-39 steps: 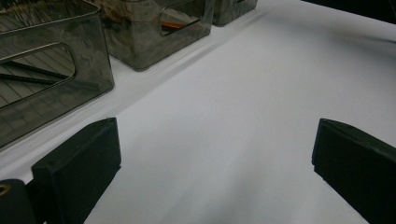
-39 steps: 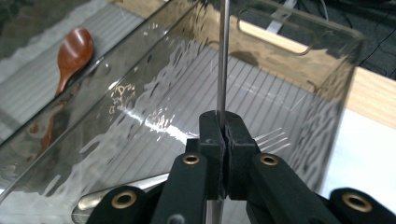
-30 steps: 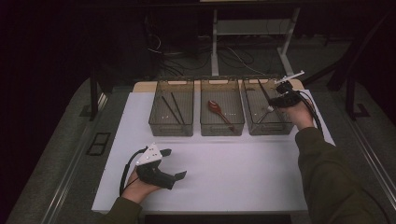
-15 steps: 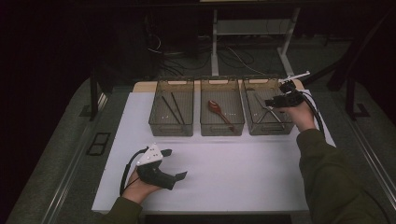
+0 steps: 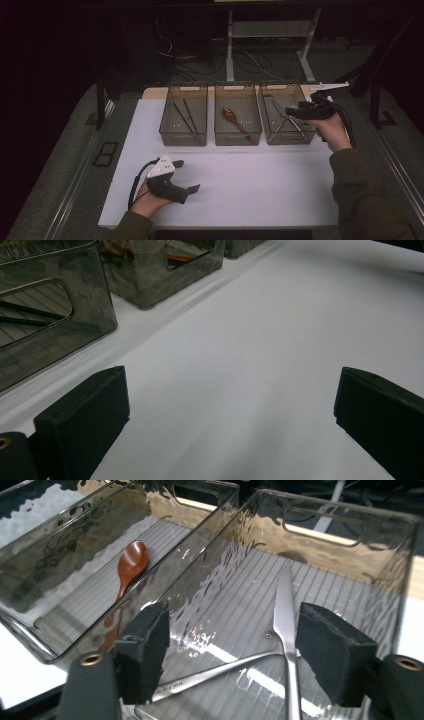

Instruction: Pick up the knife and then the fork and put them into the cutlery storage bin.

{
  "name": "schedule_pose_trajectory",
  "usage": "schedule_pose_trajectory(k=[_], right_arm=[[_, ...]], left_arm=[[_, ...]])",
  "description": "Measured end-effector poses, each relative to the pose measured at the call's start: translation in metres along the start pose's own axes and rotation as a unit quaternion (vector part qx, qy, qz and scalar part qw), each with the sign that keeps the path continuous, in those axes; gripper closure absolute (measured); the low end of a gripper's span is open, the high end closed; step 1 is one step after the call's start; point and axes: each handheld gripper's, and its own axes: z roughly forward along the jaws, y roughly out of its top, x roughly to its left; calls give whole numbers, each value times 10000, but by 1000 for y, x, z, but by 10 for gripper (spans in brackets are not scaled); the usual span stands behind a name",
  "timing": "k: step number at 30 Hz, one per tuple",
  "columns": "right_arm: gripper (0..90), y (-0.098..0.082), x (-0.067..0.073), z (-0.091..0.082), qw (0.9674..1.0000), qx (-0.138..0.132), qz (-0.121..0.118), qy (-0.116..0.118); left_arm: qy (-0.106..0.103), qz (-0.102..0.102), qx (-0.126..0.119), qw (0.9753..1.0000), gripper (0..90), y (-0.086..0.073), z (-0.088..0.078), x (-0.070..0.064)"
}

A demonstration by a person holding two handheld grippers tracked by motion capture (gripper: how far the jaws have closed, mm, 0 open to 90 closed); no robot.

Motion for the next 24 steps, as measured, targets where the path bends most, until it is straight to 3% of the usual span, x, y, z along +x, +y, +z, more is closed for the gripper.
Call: schedule_pose_trajectory(k=[6,10,24], right_arm=[[251,-8,19,-15,9996,-88,-270,-18],[240,-15,30,-28,9988,-314,-371,83],[189,-50,64,-46,9961,-646,-438,412]], left_arm=[[-10,-2,-1,10000,6,0,0,0],[-42,25,16,10000,5,0,1,0],[-72,15,-23,10000,5,-1,2,2]])
